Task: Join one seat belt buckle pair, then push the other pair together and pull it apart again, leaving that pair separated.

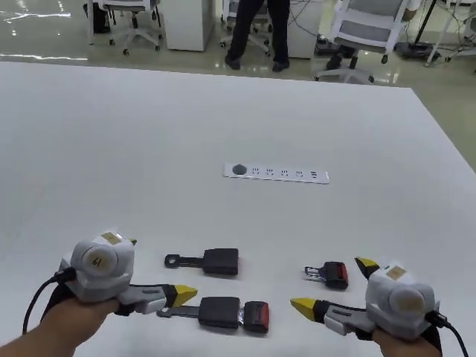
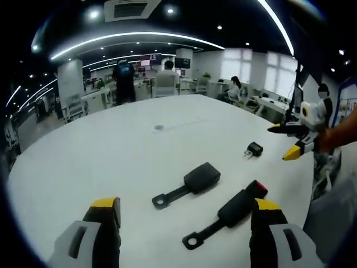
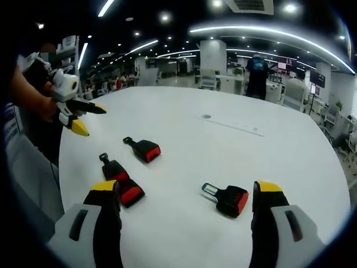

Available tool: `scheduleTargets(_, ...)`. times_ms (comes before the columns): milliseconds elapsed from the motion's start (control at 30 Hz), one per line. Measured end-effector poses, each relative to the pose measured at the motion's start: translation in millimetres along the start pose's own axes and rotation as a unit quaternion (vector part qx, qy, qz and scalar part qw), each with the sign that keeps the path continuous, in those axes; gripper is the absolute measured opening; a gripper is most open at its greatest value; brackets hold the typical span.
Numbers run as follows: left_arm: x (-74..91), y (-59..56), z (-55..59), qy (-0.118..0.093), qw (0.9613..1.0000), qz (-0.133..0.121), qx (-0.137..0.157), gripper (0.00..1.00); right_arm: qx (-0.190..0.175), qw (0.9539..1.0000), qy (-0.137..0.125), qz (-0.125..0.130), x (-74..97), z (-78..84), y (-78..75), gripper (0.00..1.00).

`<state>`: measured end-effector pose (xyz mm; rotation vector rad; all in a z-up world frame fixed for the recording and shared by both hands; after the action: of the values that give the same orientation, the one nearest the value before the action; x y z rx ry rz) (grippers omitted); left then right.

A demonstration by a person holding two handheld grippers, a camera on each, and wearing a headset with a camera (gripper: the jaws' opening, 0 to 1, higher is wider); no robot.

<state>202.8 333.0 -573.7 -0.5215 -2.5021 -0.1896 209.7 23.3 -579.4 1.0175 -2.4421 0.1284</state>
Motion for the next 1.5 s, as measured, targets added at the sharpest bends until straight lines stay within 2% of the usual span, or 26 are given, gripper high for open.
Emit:
scheduleTargets(67,8.8,-1.6,8.1,-0.004,0.9999,-0.002,0.01,1.0,0.006,0.9999,-0.008,-0.005,3.4,-1.1,8.7,1.0)
scheduleTargets(133,15.4,7.8,19.2,0.004,0.9997,-0.015,0.021,1.0,0.011,0.9999,-0.004,-0.009,6.1,0.0,16.9,1.0)
scheduleTargets(400,44.7,2.7,24.3,-0.009,0.9995,-0.026,0.015,1.0,0.025,0.9995,-0.017,0.003,18.1,-0.8,28.0,1.0)
scheduleTargets(467,49.3,8.9,26.1,-0.009,0.9996,-0.023,0.011,1.0,0.032,0.9993,-0.018,0.01,20.6,-1.4,31.9,1.0)
scheduleTargets(533,55.1,3.7,25.3,-0.013,0.9996,-0.022,0.013,1.0,0.026,0.9993,-0.022,0.011,22.2,-1.3,31.9,1.0)
scheduleTargets(633,59.4,5.1,28.4,-0.021,0.9996,-0.01,0.012,1.0,0.03,0.9992,-0.023,0.013,26.9,0.1,33.5,1.0)
scheduleTargets(733,60.9,-4.0,35.9,-0.006,0.9996,0.025,0.01,1.0,0.03,0.9989,-0.028,0.023,35.4,-1.0,36.9,1.0)
scheduleTargets(800,62.4,-4.8,33.7,-0.014,0.9998,0.015,-0.004,0.99,0.028,0.999,-0.023,0.026,40.2,0.7,37.2,1.0)
scheduleTargets(833,65.2,-6.3,31.9,-0.02,0.9997,0.014,-0.001,0.98,0.033,0.9989,-0.02,0.028,42.9,1.6,36.8,1.0)
scheduleTargets(867,66.7,-9.1,28.5,-0.029,0.9993,0.02,0.015,0.98,0.033,0.9988,-0.02,0.028,46.6,0.8,38.8,1.0)
scheduleTargets(1033,75.4,-18.4,27.7,-0.031,0.9992,0.025,-0.003,1.0,0.031,0.9986,-0.021,0.038,59.0,-0.6,36.3,1.0)
scheduleTargets(1100,78.0,-17.9,28.0,-0.037,0.9989,0.028,-0.001,1.0,0.034,0.9984,-0.018,0.043,61.2,1.3,36.2,1.0)
scheduleTargets(1200,80.6,-20.5,31.3,-0.027,0.9992,0.031,0.001,1.0,0.031,0.998,-0.023,0.05,65.7,1.3,36.0,1.0)
scheduleTargets(1267,85.7,-26.6,29.6,-0.037,0.9987,0.033,0.002,1.0,0.03,0.9979,-0.024,0.051,65.8,1.1,36.1,1.0)
scheduleTargets(1367,85.0,-20.2,31.2,-0.035,0.9988,0.033,0.006,1.0,0.038,0.9977,-0.021,0.052,66.3,2.7,38.6,1.0)
scheduleTargets(1500,83.6,-21.7,34.8,-0.031,0.9988,0.037,0.008,1.0,0.033,0.9978,-0.026,0.052,65.6,1.3,39.8,1.0)
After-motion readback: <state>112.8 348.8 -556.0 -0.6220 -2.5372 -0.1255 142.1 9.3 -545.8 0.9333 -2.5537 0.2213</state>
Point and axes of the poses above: the centre of the closed fingertips' face, and the gripper's own axes: x roughly backward along the fingers, y roughly to its left, z roughly out of its underside, the point moved 3 cm from there along x, roughly backward along the fingers, and after that the axes turned 8 degrees about -z, right-handed, at the moved point
